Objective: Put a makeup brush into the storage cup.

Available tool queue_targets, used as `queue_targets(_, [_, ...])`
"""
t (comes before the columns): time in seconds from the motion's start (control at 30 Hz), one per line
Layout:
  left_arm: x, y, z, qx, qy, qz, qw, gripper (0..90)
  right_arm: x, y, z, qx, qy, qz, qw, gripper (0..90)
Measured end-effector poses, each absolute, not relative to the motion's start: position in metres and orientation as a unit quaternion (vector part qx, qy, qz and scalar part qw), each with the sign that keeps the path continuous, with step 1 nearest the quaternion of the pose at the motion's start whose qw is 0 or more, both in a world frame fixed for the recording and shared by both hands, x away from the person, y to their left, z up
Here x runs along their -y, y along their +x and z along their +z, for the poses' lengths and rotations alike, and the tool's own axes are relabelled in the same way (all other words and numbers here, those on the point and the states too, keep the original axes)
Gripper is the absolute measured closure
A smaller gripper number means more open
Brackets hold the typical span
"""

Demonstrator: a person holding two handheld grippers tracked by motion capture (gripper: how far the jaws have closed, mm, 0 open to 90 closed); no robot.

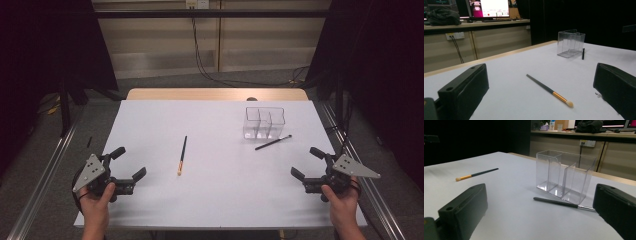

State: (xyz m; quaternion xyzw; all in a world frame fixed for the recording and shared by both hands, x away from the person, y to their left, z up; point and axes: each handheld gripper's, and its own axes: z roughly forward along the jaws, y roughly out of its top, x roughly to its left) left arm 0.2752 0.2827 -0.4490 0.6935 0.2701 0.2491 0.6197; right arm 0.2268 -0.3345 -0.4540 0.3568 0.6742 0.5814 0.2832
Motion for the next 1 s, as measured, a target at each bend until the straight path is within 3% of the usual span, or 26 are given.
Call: queue_targets(1.0, [-0.248, 0.303, -0.432, -0.268, 0.683, 0.238, 0.637, 0.0, 0.328, 0.221, -0.451, -0.677, 0.346, 0.583, 0.286, 0.0])
